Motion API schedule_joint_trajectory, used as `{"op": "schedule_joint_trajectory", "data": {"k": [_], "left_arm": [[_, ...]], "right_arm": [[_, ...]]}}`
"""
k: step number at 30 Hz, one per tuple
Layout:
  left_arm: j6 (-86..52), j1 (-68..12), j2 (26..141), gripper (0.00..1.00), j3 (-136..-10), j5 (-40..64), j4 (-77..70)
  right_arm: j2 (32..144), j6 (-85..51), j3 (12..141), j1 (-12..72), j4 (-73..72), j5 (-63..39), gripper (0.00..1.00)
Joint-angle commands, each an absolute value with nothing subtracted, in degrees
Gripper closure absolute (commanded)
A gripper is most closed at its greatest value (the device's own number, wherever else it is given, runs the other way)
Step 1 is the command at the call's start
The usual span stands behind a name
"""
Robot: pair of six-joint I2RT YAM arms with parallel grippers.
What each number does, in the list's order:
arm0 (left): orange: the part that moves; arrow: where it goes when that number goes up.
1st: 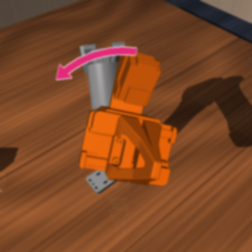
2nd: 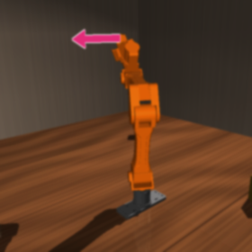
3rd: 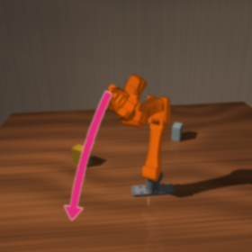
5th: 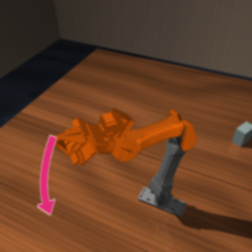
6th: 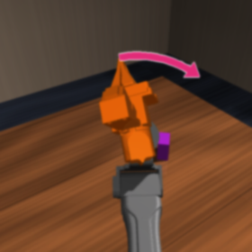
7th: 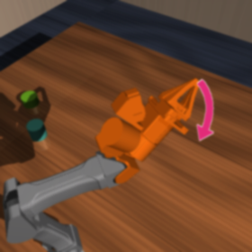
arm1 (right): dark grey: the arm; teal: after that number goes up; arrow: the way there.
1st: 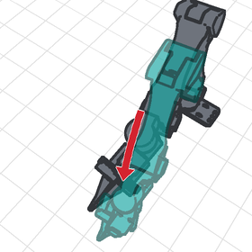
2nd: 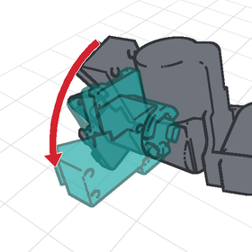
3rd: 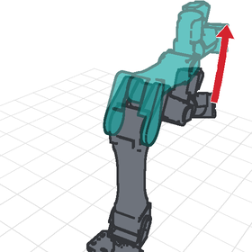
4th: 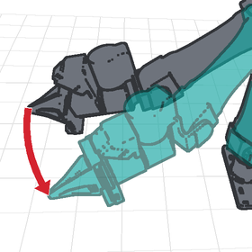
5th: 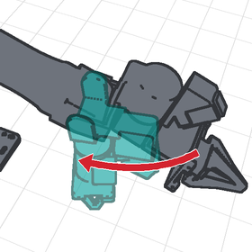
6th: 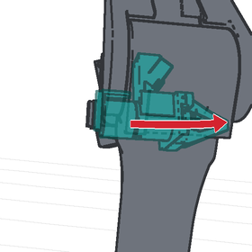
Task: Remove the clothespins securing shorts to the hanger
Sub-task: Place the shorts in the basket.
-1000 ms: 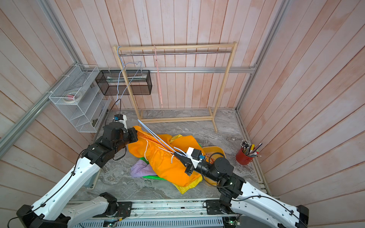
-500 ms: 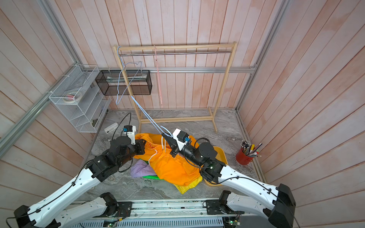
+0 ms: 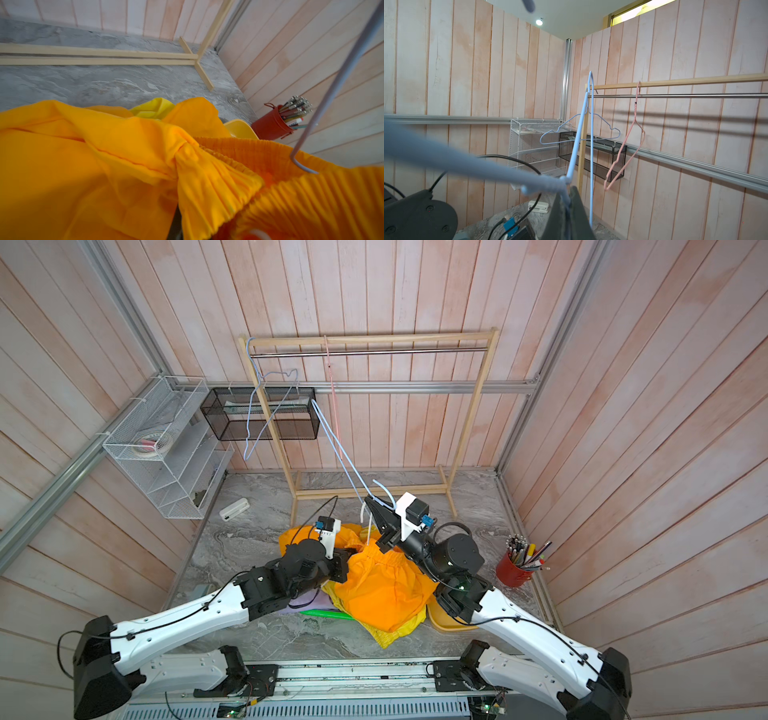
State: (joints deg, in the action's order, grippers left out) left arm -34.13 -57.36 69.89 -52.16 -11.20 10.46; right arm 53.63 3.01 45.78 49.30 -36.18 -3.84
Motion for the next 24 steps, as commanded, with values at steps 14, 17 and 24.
{"op": "schedule_joint_trajectory", "data": {"k": [14,17,24], "left_arm": [[-39.06,-62.30,80.20,0.00,-50.06,-2.81,-0.31],[-38.26,-62.29,76.11,0.00,-49.49,-4.69,1.58],[-38.06,-61.47,65.89,0.00,-51.47,-10.28,7.53]], "right_arm": [[36.81,-6.11,27.55,48.89,-34.93,3.48,1.00],[36.06,-6.20,26.26,48.92,-35.06,4.30,1.00],[35.86,-6.85,24.58,48.94,-36.38,5.06,1.00]]}}
